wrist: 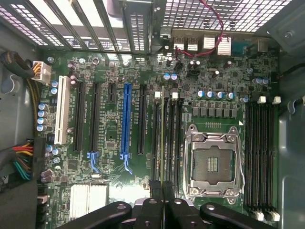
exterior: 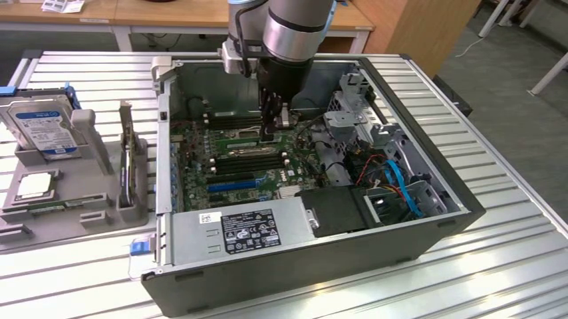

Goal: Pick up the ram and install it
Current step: 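Insert the ram into the slot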

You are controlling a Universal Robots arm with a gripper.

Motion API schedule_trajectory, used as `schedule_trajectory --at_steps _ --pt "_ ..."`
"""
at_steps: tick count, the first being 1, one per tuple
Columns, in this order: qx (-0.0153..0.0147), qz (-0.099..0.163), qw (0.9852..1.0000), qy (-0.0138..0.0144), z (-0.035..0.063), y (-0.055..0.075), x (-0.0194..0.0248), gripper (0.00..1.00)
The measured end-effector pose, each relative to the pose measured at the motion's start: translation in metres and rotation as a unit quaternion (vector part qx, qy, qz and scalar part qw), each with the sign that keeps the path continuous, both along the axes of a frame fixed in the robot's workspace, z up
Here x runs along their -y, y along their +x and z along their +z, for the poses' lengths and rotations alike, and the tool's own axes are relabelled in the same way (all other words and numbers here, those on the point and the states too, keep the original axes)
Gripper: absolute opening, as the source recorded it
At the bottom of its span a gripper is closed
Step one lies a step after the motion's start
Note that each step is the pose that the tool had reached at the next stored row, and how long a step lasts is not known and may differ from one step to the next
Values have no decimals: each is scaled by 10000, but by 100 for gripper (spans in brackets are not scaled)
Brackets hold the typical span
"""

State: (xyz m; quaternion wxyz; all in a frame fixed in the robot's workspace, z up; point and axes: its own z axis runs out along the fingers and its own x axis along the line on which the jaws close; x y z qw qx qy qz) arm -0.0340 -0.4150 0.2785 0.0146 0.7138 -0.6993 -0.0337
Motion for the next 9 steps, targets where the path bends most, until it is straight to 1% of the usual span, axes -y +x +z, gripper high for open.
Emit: schedule_trajectory --at_steps 9 --pt "5 0 10000 0 -27 0 0 12"
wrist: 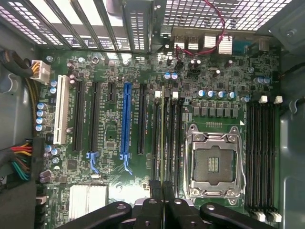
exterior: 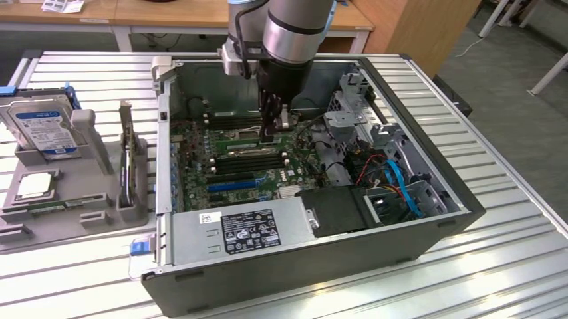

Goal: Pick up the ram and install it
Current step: 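Insert the ram into the slot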

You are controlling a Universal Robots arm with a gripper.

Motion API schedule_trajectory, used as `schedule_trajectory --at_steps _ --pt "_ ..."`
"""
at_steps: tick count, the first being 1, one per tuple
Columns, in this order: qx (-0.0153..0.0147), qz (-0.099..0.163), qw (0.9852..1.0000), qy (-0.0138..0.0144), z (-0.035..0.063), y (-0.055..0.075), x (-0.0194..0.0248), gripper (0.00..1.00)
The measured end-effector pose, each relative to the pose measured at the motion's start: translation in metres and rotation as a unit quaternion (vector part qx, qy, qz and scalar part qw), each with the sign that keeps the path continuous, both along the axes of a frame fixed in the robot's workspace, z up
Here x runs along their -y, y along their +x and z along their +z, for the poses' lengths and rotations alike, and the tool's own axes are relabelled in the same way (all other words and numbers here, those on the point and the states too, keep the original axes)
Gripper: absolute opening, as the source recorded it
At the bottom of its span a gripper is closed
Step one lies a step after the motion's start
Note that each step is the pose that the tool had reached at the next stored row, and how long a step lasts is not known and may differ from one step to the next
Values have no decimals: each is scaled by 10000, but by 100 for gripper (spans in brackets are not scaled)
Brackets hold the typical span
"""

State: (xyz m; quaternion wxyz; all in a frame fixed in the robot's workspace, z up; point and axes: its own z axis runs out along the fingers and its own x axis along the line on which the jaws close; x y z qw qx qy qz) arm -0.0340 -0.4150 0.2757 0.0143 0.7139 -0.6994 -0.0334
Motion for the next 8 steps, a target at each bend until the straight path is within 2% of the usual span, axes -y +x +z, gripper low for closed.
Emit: schedule_trajectory --at_steps 8 --pt "3 0 10000 0 -22 0 0 12"
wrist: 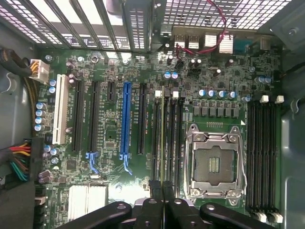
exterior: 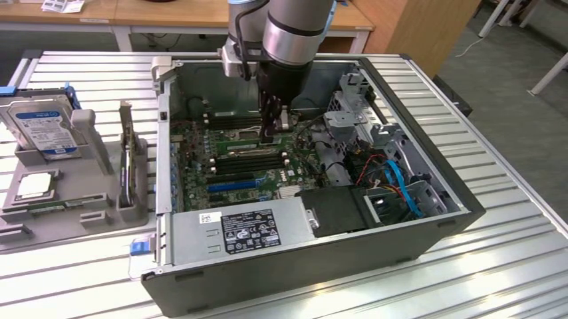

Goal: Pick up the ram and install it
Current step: 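Insert the ram into the slot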

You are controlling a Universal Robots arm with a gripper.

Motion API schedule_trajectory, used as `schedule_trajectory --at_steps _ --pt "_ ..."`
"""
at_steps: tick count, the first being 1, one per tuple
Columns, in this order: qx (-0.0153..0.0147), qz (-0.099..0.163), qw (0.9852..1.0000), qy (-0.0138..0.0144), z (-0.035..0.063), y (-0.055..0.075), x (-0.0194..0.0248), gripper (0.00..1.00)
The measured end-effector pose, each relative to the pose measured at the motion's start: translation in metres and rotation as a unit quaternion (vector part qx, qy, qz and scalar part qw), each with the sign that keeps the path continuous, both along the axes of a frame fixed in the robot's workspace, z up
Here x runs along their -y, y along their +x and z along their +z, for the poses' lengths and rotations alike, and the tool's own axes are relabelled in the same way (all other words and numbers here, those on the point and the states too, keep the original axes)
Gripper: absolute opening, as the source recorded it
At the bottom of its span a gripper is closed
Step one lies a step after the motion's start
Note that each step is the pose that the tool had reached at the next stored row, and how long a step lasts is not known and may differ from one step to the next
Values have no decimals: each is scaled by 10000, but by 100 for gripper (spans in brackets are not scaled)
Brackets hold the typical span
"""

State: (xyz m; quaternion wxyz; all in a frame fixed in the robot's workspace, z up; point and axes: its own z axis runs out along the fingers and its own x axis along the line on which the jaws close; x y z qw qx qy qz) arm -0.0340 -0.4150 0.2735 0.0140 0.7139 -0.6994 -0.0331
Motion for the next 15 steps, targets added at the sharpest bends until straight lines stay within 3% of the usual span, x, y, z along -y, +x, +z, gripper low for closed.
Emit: schedule_trajectory --at_steps 15 --pt "7 0 10000 0 -46 0 0 12"
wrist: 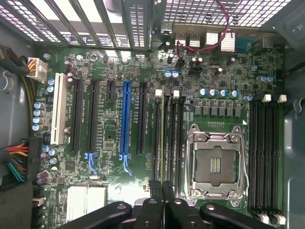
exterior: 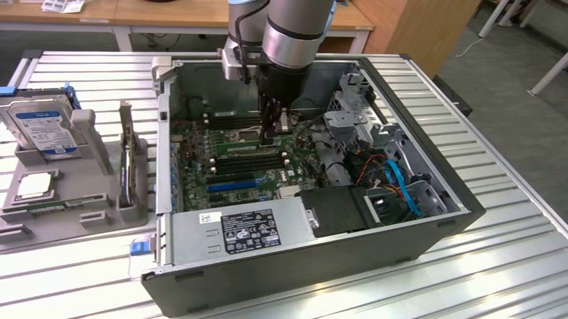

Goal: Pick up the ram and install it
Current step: 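Insert the ram into the slot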

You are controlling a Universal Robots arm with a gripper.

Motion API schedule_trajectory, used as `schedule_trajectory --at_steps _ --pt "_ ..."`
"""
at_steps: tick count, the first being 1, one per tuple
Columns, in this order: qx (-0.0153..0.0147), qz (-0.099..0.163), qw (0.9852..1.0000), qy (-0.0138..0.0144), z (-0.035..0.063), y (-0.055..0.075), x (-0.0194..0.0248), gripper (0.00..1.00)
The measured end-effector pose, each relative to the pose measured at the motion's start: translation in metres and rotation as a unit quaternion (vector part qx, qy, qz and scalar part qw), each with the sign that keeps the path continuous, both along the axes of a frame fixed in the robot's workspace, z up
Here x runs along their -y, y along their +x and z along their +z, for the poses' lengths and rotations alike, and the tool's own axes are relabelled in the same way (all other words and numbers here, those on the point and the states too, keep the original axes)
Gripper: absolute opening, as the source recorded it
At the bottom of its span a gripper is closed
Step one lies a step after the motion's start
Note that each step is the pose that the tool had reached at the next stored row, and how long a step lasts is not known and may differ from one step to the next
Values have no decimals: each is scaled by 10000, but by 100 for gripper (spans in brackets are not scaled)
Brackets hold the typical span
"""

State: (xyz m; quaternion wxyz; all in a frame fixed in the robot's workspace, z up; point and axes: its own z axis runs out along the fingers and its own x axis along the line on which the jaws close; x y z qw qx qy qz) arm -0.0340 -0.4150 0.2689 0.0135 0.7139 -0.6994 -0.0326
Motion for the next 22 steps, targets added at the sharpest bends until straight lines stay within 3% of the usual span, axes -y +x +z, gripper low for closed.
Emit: schedule_trajectory --at_steps 22 --pt "20 0 10000 1 -75 0 0 12"
